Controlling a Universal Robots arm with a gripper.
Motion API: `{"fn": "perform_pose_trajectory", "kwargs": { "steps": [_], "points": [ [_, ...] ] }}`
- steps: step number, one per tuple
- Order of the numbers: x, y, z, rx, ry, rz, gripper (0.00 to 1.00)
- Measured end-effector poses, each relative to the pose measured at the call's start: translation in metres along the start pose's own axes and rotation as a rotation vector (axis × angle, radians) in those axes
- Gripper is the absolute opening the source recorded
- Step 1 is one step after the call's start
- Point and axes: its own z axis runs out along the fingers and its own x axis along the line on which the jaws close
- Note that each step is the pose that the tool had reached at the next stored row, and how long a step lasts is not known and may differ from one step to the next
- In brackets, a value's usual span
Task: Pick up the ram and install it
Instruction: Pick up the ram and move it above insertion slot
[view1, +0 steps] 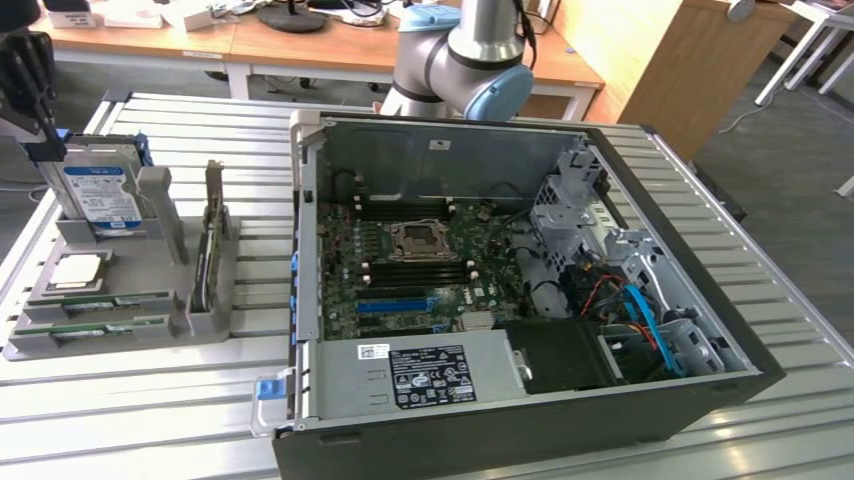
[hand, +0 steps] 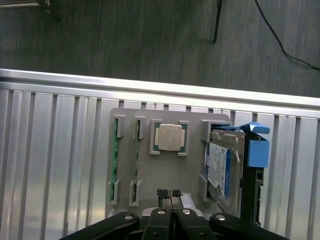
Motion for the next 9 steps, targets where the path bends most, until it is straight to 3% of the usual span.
{"fn": "perform_pose_trajectory", "kwargs": {
  "steps": [3,9],
  "points": [
    [0.0017,0.0001,-0.0001,0.0010,-0.0112,0.000,0.11],
    [0.0053,0.0004,0.0000,0.0046,-0.0393,0.000,0.11]
  ]
}}
